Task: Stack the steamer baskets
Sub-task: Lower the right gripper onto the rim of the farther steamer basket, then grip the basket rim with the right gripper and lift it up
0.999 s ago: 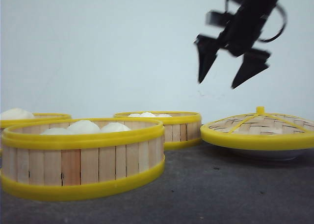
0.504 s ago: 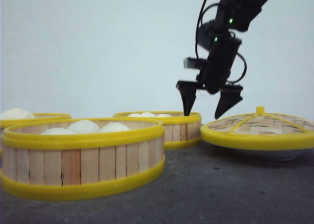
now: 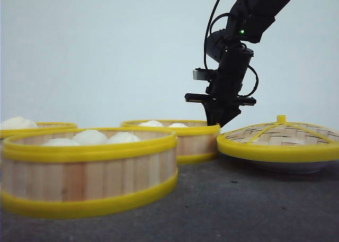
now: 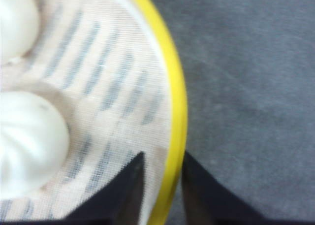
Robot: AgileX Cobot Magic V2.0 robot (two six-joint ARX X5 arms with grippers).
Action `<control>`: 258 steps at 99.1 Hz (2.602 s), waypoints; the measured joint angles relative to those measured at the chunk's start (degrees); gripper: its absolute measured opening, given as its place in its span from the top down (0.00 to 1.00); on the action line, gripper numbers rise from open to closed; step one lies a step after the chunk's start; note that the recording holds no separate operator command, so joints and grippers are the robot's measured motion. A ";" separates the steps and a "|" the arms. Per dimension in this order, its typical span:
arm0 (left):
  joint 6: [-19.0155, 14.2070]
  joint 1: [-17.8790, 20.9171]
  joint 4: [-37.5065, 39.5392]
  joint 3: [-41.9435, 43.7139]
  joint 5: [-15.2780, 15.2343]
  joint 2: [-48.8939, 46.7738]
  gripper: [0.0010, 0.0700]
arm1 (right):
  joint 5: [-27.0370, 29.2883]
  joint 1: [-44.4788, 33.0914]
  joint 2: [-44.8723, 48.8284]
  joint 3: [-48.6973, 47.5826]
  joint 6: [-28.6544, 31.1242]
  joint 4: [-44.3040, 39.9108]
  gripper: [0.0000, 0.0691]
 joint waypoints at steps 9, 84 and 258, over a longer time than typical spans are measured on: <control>0.00 0.00 -0.02 0.00 0.00 0.00 0.22 | -0.04 -0.07 0.09 0.00 0.63 0.57 0.96; 0.07 0.00 -0.02 0.00 0.00 0.00 0.22 | 0.61 2.97 1.14 30.25 4.07 -33.81 0.96; 1.20 0.00 -0.28 0.00 0.00 0.00 0.22 | -2.82 17.57 -36.83 -29.46 7.76 -1.62 0.96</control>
